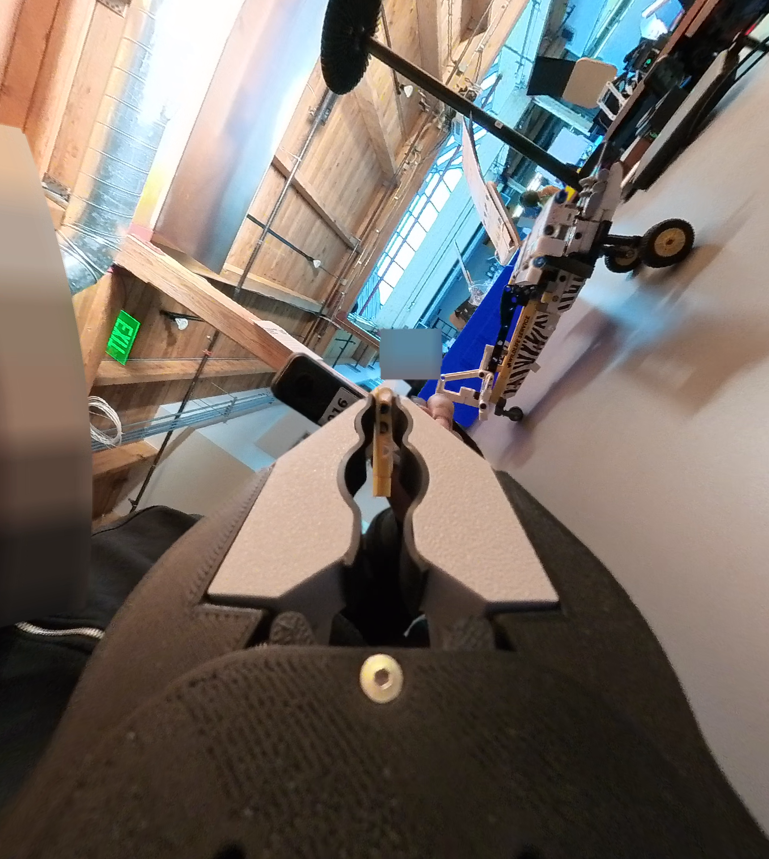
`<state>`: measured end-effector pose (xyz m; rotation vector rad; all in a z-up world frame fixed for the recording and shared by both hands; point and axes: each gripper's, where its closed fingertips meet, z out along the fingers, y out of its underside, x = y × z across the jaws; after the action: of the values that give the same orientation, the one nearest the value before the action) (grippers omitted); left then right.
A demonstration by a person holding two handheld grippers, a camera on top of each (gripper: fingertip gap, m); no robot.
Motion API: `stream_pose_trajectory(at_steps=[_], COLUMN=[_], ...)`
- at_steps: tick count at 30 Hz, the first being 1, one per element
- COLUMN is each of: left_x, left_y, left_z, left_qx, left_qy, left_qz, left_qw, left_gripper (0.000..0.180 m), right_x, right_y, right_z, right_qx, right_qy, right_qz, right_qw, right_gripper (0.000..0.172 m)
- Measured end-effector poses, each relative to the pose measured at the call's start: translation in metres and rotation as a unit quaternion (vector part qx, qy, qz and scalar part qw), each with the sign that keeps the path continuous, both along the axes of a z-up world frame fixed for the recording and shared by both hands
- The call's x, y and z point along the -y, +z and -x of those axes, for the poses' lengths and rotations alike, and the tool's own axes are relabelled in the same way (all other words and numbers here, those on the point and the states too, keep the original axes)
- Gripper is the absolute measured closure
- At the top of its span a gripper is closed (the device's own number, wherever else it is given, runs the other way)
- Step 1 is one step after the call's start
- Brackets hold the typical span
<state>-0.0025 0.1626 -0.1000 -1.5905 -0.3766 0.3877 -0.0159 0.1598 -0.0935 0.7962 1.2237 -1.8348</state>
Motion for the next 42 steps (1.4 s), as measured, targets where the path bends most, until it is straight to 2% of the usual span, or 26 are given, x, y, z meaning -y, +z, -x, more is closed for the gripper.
stream_pose_trajectory(at_steps=[6, 22, 26, 29, 32, 36, 37, 39, 40, 42], left_x=[-0.002, -0.005, -0.004, -0.002, 0.0, -0.009, -0.01, -0.012, -0.012, -0.011], left_y=[0.001, -0.002, 0.001, 0.006, 0.009, 0.007, 0.006, 0.007, 0.009, 0.011], left_z=[0.001, 0.003, 0.003, 0.0, -0.002, -0.004, -0.003, -0.007, -0.009, -0.011], left_qx=[0.041, 0.047, 0.054, 0.043, 0.074, 0.158, 0.177, 0.196, 0.197, 0.202], left_qy=[-0.017, -0.01, -0.019, -0.022, -0.046, -0.085, -0.091, -0.111, -0.121, -0.132], left_qz=[-0.025, -0.022, -0.043, -0.064, -0.1, -0.144, -0.153, -0.164, -0.171, -0.177], left_qw=[0.999, 0.999, 0.997, 0.997, 0.991, 0.973, 0.968, 0.96, 0.958, 0.954], left_gripper=[0.179, 0.179, 0.179, 0.18, 0.162, 0.143, 0.145, 0.167, 0.172, 0.173], right_x=[-0.003, -0.007, -0.005, -0.017, -0.018, -0.004, -0.001, 0.001, 0.001, 0.001], right_y=[0.002, 0.001, 0.004, 0.011, 0.014, 0.013, 0.013, 0.014, 0.015, 0.016], right_z=[0.002, 0.007, 0.006, 0.011, 0.008, -0.004, -0.007, -0.009, -0.01, -0.012], right_qx=[0.003, 0.033, 0.009, -0.004, -0.025, -0.083, -0.098, -0.122, -0.131, -0.146], right_qy=[-0.013, -0.026, -0.038, -0.072, -0.076, -0.077, -0.077, -0.088, -0.092, -0.097], right_qz=[0.009, 0.031, 0.023, 0.053, 0.055, 0.006, -0.002, -0.014, -0.016, -0.017], right_qw=[1.0, 0.999, 0.999, 0.996, 0.995, 0.994, 0.992, 0.989, 0.987, 0.984], right_gripper=[0.168, 0.169, 0.168, 0.168, 0.168, 0.167, 0.167, 0.167, 0.168, 0.168])
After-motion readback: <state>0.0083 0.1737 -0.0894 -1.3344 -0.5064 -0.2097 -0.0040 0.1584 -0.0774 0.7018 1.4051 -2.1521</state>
